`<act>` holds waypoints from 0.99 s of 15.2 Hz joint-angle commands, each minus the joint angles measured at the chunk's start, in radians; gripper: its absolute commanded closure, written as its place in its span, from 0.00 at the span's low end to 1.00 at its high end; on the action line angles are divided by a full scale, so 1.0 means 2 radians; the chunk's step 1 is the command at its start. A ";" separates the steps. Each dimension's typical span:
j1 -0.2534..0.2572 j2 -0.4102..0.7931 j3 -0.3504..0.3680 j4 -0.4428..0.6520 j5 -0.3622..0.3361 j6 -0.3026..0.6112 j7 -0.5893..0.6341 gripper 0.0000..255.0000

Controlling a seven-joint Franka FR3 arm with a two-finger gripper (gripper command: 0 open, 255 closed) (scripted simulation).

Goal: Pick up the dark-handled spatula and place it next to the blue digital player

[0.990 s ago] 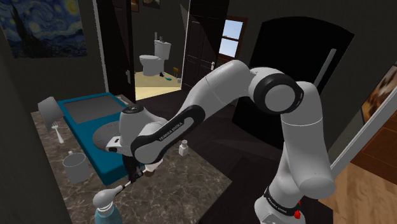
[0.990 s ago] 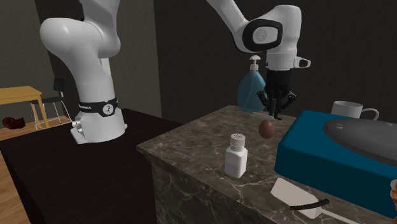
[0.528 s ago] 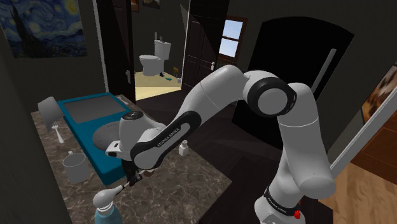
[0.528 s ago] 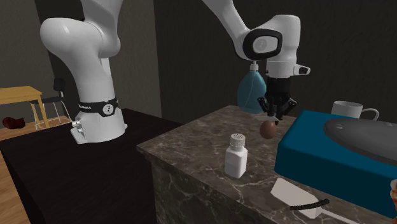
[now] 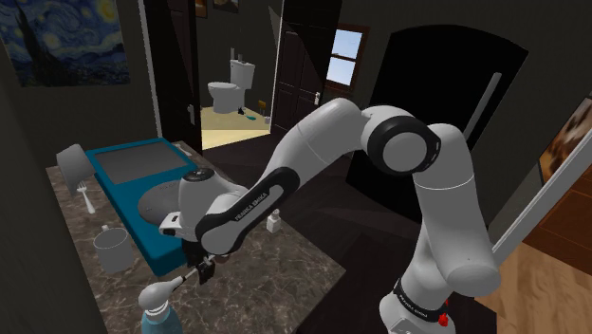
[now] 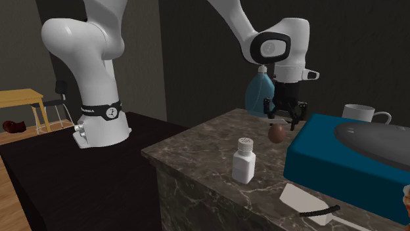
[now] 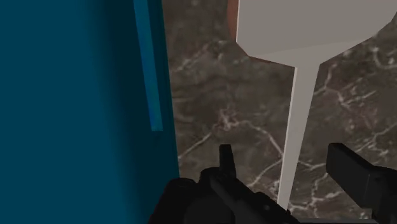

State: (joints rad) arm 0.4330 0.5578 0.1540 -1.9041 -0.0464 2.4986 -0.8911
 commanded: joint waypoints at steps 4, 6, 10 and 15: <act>0.000 0.001 0.000 0.000 0.000 0.000 0.000 0.00; -0.004 -0.025 0.003 -0.003 0.004 -0.023 -0.002 0.00; -0.007 -0.047 0.006 -0.004 0.008 -0.045 -0.005 0.00; -0.007 -0.047 0.006 -0.004 0.008 -0.045 -0.005 0.00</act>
State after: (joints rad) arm 0.4197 0.4636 0.1653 -1.9114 -0.0305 2.4092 -0.9008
